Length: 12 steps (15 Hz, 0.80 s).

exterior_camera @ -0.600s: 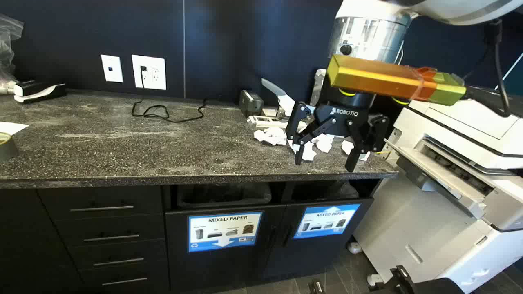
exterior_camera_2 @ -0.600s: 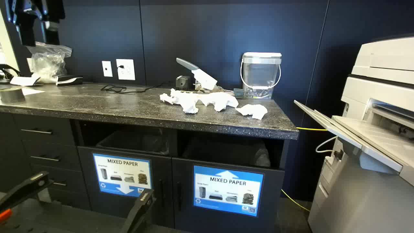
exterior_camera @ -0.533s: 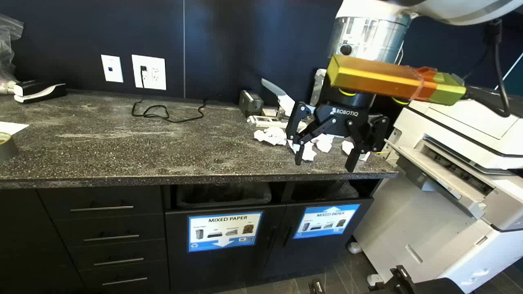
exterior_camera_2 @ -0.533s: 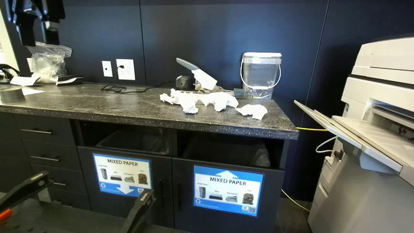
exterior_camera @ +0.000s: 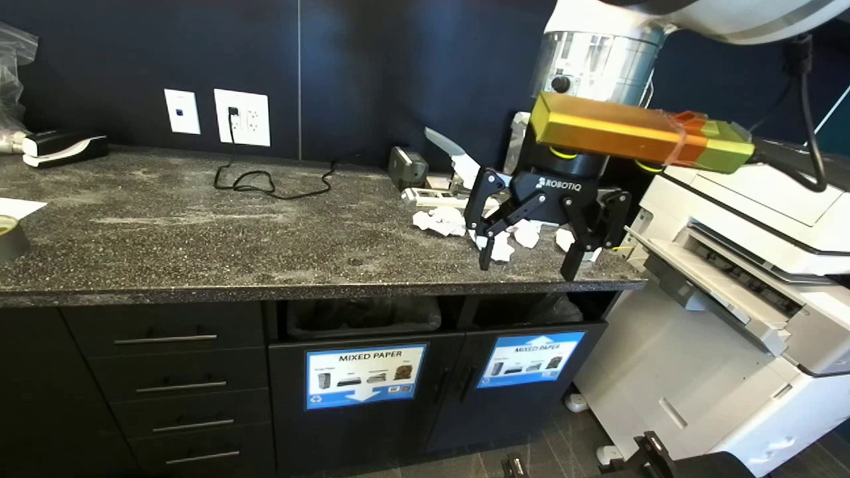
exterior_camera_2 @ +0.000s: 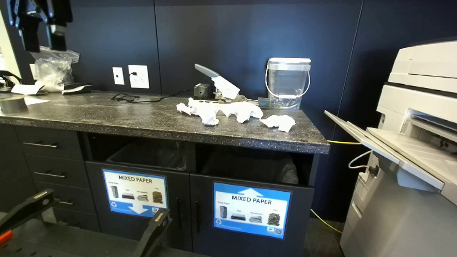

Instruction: Put the papers in the bin to the right

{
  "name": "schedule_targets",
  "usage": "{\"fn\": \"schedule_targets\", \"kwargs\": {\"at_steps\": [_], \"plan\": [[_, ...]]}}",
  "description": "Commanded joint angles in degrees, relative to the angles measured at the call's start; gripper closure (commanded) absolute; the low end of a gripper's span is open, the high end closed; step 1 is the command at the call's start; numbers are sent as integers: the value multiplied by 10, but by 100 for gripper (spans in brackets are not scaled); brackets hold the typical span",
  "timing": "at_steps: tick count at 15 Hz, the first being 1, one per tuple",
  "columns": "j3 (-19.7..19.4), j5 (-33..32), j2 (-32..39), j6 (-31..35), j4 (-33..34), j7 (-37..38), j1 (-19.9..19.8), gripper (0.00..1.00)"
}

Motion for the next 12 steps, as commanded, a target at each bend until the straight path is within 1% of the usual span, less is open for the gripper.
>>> {"fn": "schedule_targets", "kwargs": {"at_steps": [1,3,5,7,10,12], "plan": [[-3,-15,31,32,13,-2,1,0],[0,-37,49,78,17,-13,-1,0],[4,-79,73,132,24,-23,-7,0],[0,-127,104,202,30,-43,-13,0],[-18,-187,171,311,47,-95,-25,0],[-39,-220,227,385,67,-147,-35,0]]}}
